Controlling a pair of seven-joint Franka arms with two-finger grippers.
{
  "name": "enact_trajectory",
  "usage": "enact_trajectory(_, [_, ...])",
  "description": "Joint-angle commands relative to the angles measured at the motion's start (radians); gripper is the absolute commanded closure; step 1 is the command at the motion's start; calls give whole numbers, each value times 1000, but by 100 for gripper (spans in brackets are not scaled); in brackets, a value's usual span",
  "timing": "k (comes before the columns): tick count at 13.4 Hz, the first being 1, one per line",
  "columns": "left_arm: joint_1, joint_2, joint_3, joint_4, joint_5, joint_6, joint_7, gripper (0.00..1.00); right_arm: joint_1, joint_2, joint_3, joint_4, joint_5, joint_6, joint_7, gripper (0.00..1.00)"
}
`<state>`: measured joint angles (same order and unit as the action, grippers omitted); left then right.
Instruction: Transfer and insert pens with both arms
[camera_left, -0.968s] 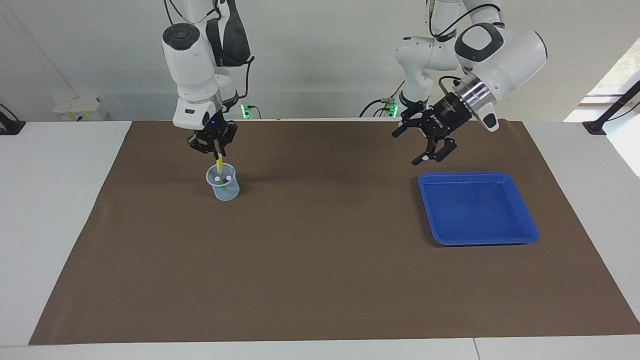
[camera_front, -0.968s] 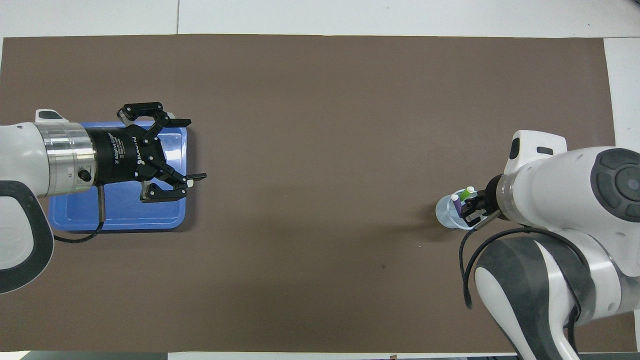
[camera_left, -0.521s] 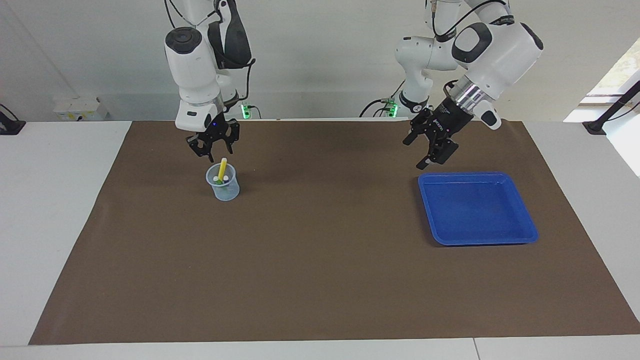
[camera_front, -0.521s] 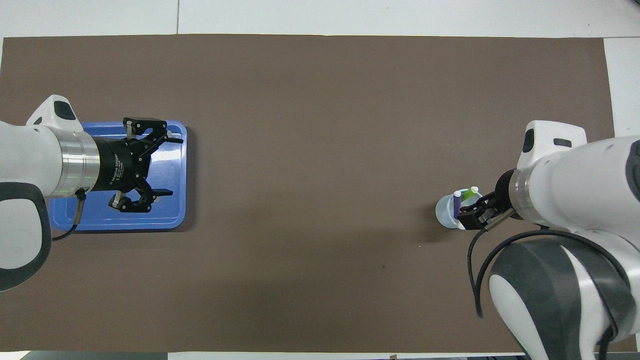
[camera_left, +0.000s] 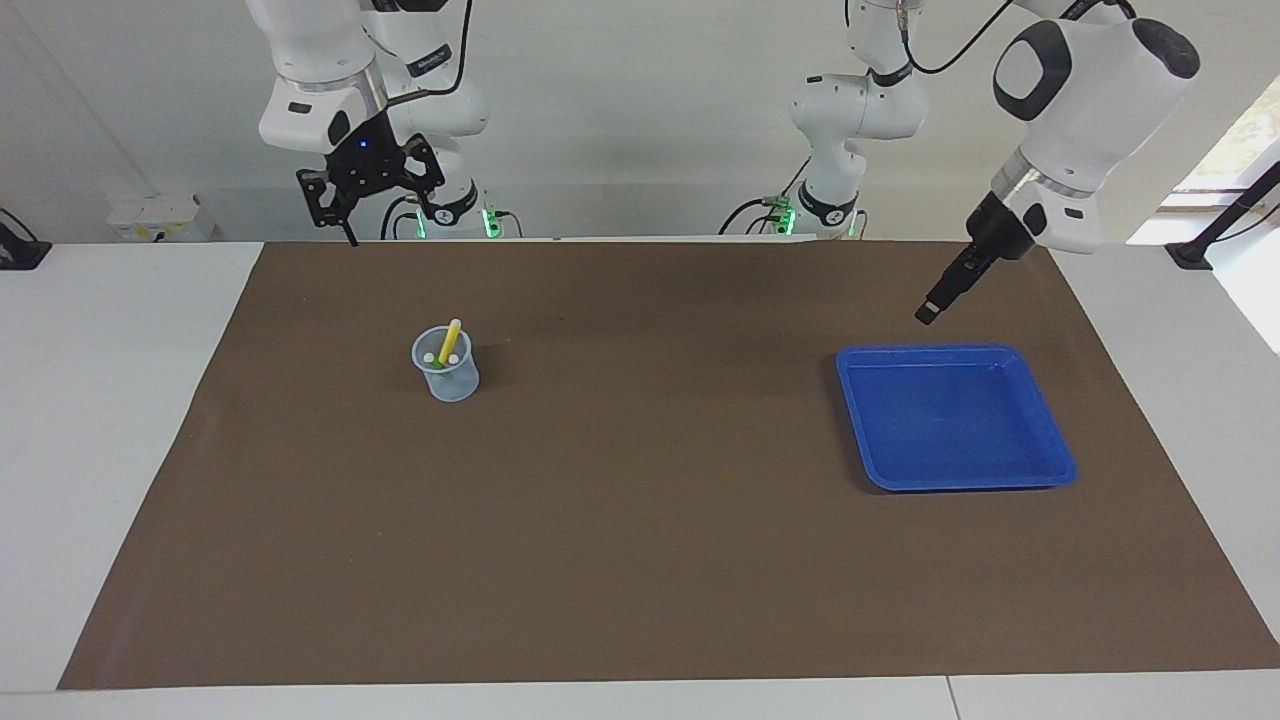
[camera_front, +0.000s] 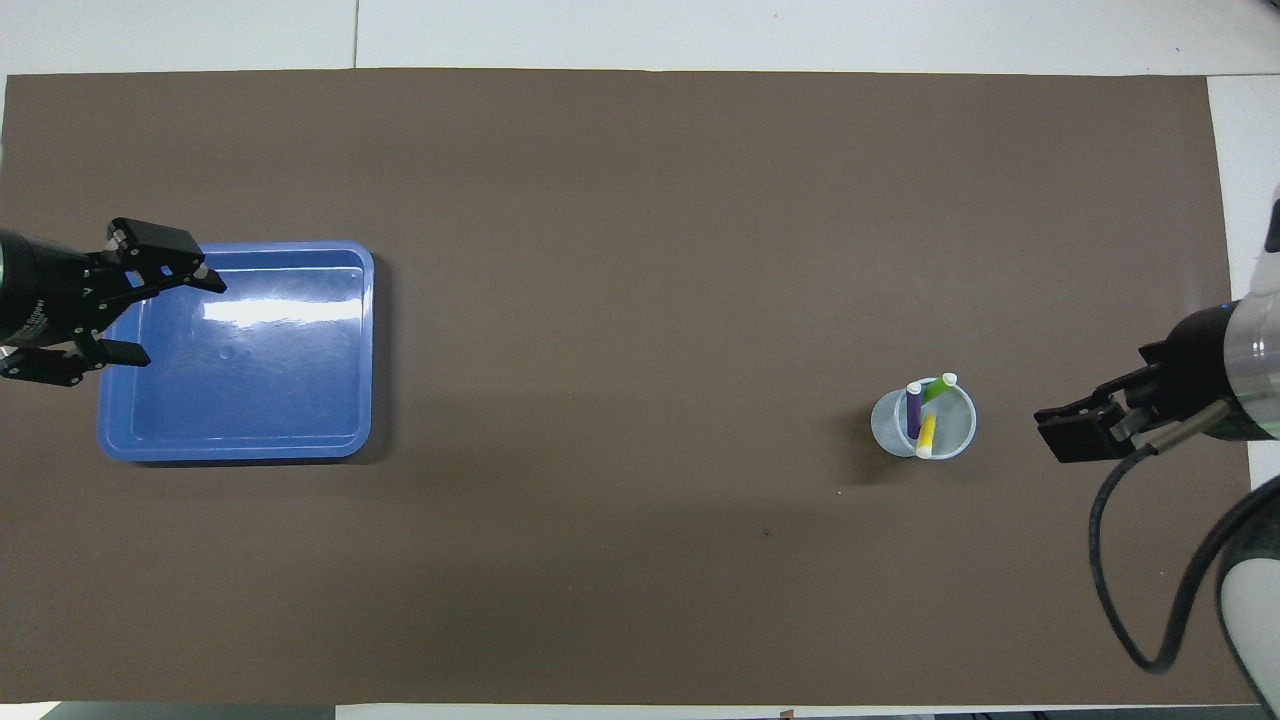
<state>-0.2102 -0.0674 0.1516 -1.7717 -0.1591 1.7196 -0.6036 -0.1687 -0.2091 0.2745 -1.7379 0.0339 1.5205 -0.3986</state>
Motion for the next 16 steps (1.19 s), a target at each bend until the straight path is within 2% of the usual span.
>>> enact_trajectory(1, [-4,55,0,119,111,-104,164,0,-25,22,8,61,17,-45,-16,0])
enact_trajectory(4, [-3,49,0,185,157,-221,362,0,-34,42,6,119,18,-89,-11,0])
enact_trajectory(6, [-1,31,3,190,164,-273,493,0,-25,47,11,148,15,-101,105,0])
enact_trajectory(9, [15,-14,2,120,158,-263,559,0,-37,97,8,194,14,-160,234,0])
enact_trajectory(10, [29,-20,-4,92,156,-226,596,0,-35,162,-1,248,0,-202,237,0])
enact_trajectory(11, [50,-19,-17,84,154,-169,608,0,-14,187,-39,283,-6,-226,241,0])
enact_trajectory(13, [54,-3,-23,98,158,-131,608,0,96,226,-176,293,-12,-218,267,0])
enact_trajectory(14, [63,17,-39,135,161,-140,608,0,112,223,-191,291,-14,-201,270,0])
enact_trajectory(16, [86,49,-96,227,170,-239,616,0,126,220,-204,290,-12,-195,271,0])
